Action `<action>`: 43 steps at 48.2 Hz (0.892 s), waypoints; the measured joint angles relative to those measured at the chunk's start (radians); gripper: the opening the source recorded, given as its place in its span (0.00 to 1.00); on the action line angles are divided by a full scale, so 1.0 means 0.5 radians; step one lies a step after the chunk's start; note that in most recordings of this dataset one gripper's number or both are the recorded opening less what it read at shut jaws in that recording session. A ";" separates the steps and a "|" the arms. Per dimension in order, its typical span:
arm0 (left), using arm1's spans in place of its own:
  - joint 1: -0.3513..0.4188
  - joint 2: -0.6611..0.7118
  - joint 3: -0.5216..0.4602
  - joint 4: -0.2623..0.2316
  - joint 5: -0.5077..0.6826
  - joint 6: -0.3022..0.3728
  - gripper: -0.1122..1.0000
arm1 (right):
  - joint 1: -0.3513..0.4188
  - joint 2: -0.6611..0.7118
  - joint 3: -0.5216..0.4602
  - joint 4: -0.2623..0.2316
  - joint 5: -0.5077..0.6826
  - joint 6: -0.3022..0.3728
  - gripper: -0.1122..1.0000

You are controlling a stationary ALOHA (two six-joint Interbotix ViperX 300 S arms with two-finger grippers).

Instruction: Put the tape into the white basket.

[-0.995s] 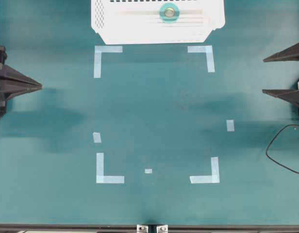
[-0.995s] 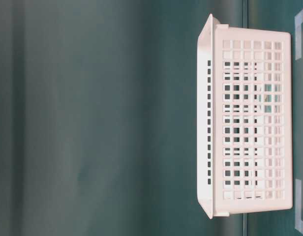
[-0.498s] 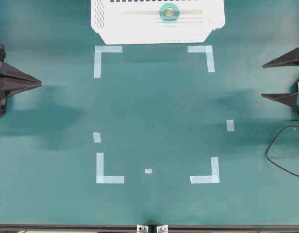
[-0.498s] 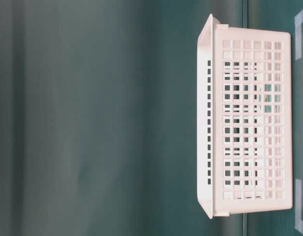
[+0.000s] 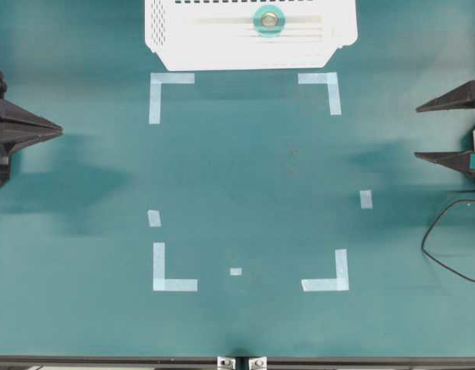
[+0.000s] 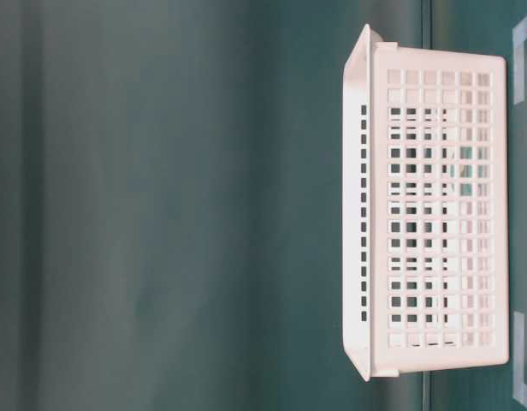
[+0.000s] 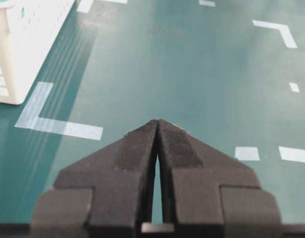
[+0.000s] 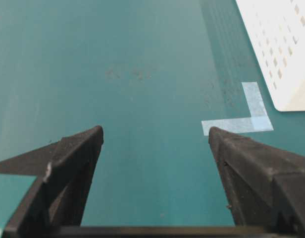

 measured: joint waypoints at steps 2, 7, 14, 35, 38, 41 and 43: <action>0.000 0.000 0.000 -0.003 -0.003 0.003 0.01 | -0.003 0.000 0.000 0.000 -0.003 0.000 0.92; 0.000 -0.003 0.000 0.000 0.000 0.003 0.01 | -0.003 0.000 0.000 0.000 0.000 0.000 0.92; 0.000 0.000 0.000 0.000 0.000 0.000 0.01 | -0.003 -0.006 0.000 0.000 0.000 0.000 0.92; 0.000 0.000 0.000 0.000 0.000 0.000 0.01 | -0.003 -0.003 0.092 0.000 -0.132 0.003 0.92; 0.000 0.000 0.000 0.000 0.000 0.000 0.01 | 0.000 -0.003 0.120 0.000 -0.178 0.003 0.92; 0.000 0.000 0.000 0.000 0.000 0.003 0.01 | -0.003 -0.006 0.144 0.000 -0.218 0.003 0.92; 0.000 -0.003 0.000 -0.003 0.003 0.000 0.01 | 0.000 -0.003 0.160 0.000 -0.245 0.003 0.92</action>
